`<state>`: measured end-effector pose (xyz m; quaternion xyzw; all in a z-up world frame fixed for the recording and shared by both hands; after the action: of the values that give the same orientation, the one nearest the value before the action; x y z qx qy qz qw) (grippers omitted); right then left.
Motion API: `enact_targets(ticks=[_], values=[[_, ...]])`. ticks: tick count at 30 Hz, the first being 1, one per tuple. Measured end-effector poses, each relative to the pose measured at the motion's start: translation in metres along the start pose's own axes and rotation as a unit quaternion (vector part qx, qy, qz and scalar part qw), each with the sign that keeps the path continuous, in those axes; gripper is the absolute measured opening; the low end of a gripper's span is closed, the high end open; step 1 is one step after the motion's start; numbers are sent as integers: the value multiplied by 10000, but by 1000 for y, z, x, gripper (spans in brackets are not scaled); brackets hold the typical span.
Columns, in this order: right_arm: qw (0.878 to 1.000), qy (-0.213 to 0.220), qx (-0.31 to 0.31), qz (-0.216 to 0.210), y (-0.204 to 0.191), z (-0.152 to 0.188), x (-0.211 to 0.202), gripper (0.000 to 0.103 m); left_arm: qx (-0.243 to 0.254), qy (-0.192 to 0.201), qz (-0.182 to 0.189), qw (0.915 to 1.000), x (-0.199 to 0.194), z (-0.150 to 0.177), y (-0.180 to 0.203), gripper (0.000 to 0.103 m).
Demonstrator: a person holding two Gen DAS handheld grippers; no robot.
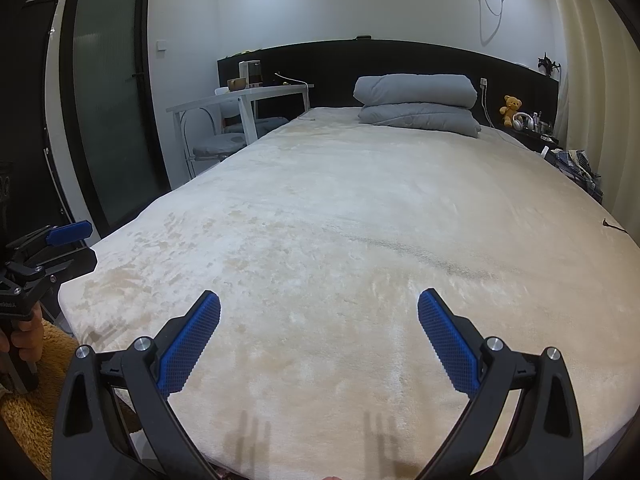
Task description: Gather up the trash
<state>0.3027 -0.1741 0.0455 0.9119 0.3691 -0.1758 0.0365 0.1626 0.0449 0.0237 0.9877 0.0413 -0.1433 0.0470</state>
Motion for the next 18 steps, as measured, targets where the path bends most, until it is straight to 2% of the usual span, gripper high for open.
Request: enact_targets(ticks=[18], values=[[10000, -38, 12, 16, 2, 2, 2, 98, 4, -8, 2, 10000, 0, 0, 2, 97]])
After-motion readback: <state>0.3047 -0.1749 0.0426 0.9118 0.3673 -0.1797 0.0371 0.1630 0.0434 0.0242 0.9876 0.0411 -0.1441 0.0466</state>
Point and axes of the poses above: each gripper's, at about its wrist camera, not at the fingertips, and x roughly the way its jaws point, y to its right, z to its underside, the point moved 6 cm from there along x, roughly the way its jaws point, and after that the axes turned 14 degrees about y, right-handed, at the moved point
